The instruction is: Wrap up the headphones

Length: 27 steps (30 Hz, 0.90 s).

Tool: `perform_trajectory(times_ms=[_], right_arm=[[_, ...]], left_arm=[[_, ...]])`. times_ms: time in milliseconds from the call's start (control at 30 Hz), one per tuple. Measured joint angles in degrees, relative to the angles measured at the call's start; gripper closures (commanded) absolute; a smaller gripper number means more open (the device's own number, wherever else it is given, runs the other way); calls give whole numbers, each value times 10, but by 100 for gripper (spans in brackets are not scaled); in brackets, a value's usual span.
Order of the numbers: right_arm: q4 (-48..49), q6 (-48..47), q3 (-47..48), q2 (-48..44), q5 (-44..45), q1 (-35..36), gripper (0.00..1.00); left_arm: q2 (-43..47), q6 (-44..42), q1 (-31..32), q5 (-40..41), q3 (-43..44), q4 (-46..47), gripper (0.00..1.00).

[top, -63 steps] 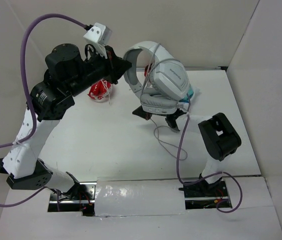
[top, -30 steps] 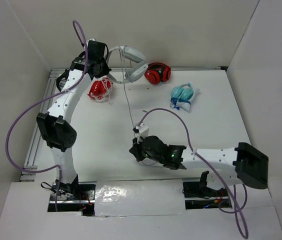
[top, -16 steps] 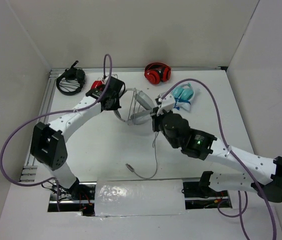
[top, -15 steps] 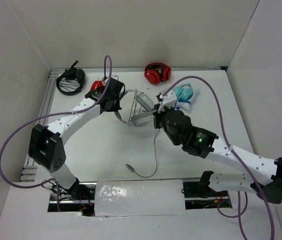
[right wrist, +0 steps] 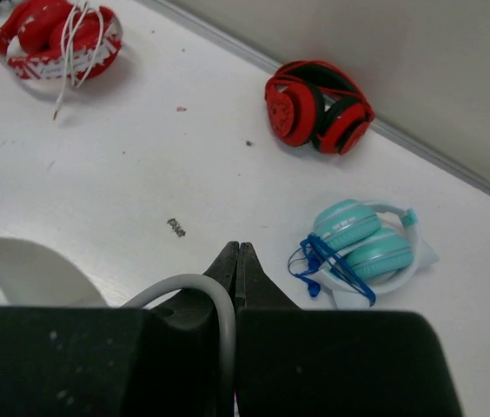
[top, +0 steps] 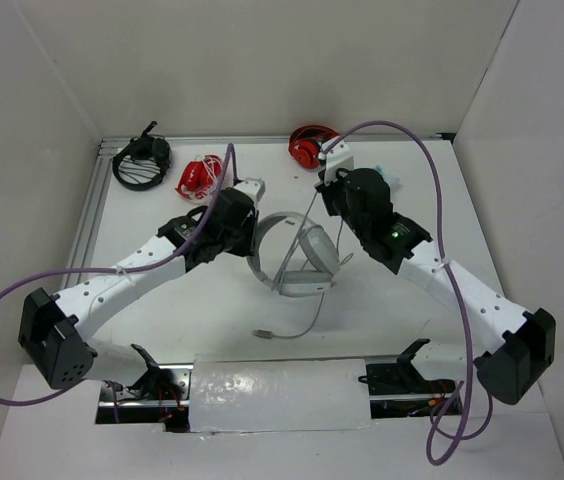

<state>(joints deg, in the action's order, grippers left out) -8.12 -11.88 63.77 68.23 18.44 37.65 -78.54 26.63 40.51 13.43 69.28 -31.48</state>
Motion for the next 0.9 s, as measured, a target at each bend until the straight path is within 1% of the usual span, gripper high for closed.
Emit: perform_trajectory(times_ms=[133,267,467,567,633,767,900], right_arm=[[3,-3,0,30,-62,-27,100],[35,16,-16,33,-106,-56,100],[103,70,-101,8,-170,-111,100],[131,84,-134,-9,-204,-118,100],[152,91,-146,-16,-228,-119,96],[207,97,-158,-14,-285,-128,91],[279,99,-174,13,-340,-135,88]], left_arm=[[11,-16,32,-25,-15,20,100],[28,-24,39,-29,-18,24,100],[93,-25,37,-16,-23,23,100],[113,-26,37,-9,-19,13,100],[115,-36,37,-16,-12,2,100],[115,-65,37,-59,17,-5,100],[117,-99,38,-128,81,-2,100]])
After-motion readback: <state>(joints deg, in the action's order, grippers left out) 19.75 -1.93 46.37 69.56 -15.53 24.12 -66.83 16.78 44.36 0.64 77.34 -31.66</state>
